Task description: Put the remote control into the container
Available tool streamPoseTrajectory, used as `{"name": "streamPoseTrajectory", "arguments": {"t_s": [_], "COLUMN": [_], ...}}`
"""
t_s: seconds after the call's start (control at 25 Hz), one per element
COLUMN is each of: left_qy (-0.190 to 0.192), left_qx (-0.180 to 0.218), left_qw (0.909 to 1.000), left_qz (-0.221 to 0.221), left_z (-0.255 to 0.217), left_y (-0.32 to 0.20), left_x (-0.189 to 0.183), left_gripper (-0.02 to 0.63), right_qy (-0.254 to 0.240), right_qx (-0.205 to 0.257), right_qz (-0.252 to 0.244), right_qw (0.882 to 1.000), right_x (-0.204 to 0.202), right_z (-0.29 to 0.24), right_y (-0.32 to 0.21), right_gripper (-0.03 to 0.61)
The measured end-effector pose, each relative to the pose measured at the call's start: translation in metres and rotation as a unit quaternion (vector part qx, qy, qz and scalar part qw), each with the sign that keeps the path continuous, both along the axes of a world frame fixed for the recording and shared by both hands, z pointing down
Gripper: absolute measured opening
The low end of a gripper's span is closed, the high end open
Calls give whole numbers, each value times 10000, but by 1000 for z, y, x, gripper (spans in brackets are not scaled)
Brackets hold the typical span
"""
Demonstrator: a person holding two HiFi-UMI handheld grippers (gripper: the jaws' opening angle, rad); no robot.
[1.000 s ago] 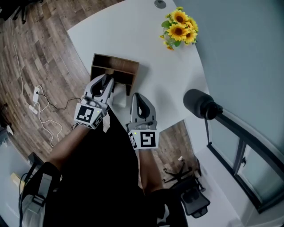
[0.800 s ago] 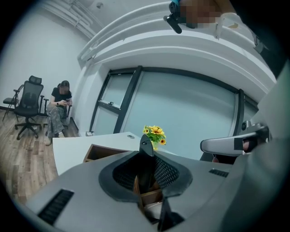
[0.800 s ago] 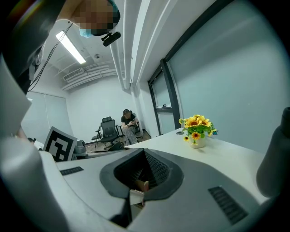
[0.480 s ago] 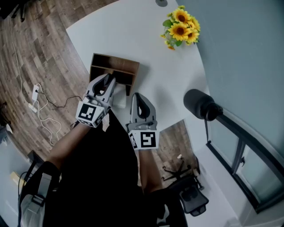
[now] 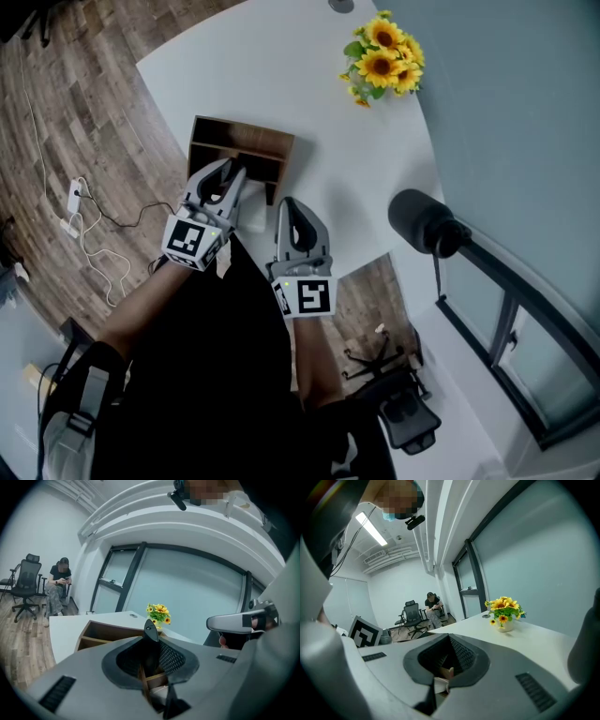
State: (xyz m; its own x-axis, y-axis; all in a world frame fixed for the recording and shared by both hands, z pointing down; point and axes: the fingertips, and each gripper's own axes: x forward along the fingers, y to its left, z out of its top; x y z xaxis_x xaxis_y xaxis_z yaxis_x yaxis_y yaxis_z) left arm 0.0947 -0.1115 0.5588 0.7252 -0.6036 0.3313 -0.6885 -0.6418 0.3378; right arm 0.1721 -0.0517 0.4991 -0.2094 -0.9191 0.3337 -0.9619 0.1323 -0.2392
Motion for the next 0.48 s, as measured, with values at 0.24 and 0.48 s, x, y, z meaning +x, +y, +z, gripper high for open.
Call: {"name": "streamPoseTrajectory", "arguments": {"t_s": [0.24, 0.48], "left_qy": [-75, -104], "left_qx": [-32, -90], "left_qw": [9999, 9998], "left_qz": [85, 146], "left_z": [6, 10], "left_y": [1, 2], "left_x": [3, 3], "left_gripper": [84, 84], "right_qy": [-20, -20], "right_qx": [-19, 7], "right_qz": [-15, -13], "right_qw": [10000, 10000], "right_x": [0, 0], "right_z": [2, 1], "right_y": [-2, -4], "right_gripper": [5, 5]}}
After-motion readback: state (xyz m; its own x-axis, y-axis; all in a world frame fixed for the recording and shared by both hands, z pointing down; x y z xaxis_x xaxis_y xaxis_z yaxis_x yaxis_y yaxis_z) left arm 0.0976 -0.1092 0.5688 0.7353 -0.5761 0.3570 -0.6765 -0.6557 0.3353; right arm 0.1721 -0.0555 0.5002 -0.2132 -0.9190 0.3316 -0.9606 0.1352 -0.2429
